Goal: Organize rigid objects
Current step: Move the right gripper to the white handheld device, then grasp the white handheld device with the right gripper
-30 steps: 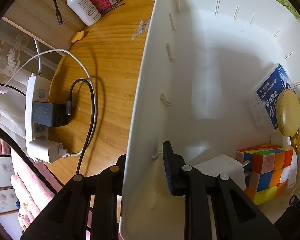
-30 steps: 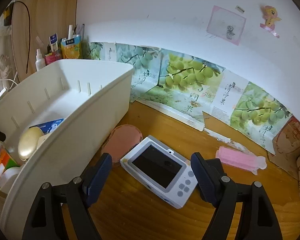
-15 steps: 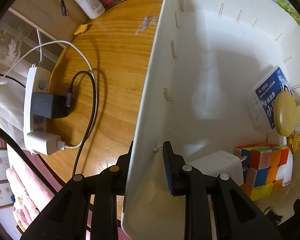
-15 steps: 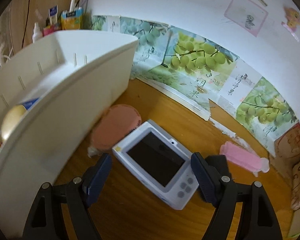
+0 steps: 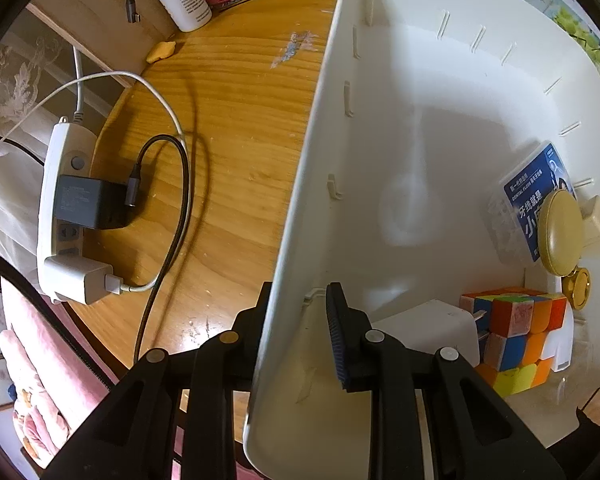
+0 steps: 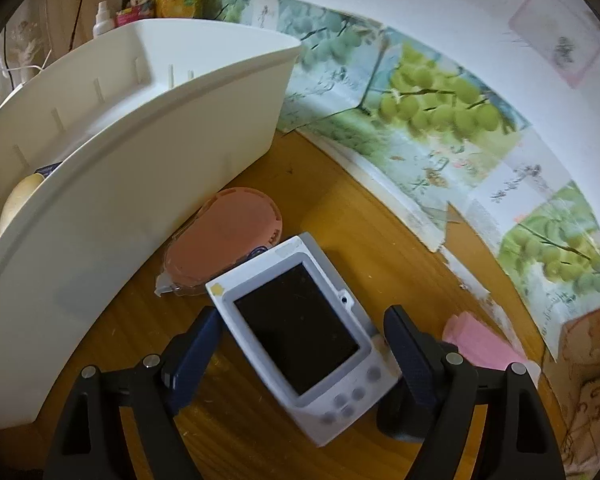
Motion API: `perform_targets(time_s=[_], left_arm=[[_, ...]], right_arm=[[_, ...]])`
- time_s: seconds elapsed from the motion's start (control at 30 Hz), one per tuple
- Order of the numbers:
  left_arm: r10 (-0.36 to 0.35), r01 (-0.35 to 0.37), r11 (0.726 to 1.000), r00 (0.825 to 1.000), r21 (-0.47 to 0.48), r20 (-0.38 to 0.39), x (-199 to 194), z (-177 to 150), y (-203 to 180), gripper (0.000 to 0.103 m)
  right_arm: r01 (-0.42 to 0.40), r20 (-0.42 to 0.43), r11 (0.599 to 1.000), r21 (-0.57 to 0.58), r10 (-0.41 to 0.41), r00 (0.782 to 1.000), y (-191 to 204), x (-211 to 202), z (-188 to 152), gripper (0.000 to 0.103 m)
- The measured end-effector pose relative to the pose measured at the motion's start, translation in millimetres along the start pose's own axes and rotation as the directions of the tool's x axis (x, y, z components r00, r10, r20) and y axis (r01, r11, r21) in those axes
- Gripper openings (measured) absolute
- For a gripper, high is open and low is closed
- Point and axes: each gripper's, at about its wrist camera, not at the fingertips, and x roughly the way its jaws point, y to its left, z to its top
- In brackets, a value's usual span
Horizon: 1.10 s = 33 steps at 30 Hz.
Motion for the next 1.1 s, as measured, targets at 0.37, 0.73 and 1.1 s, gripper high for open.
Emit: perform_targets(time_s=[0.37, 0.73, 1.1], left_arm=[[0.004, -0.004, 0.999, 1.0, -0.033, 0.005, -3, -2, 8, 0.027], [0.013, -0.013, 0.998, 1.0, -0.057, -0.002, 0, -1, 10, 0.027], [0.002, 0.003, 0.988, 0.999, -0.152, 0.035, -1, -8, 19, 0.027]], right_arm=[[-0.044, -0.079, 0.995, 0.088, 0.051, 0.996, -8, -4, -6, 0.065], [-0.072, -0.179, 0.925, 0.372, 0.148, 0.973, -5, -25, -32, 0.057], [-0.19, -0.182, 0.82, 0.54, 0.334, 0.925, 14, -54, -71, 0.057]])
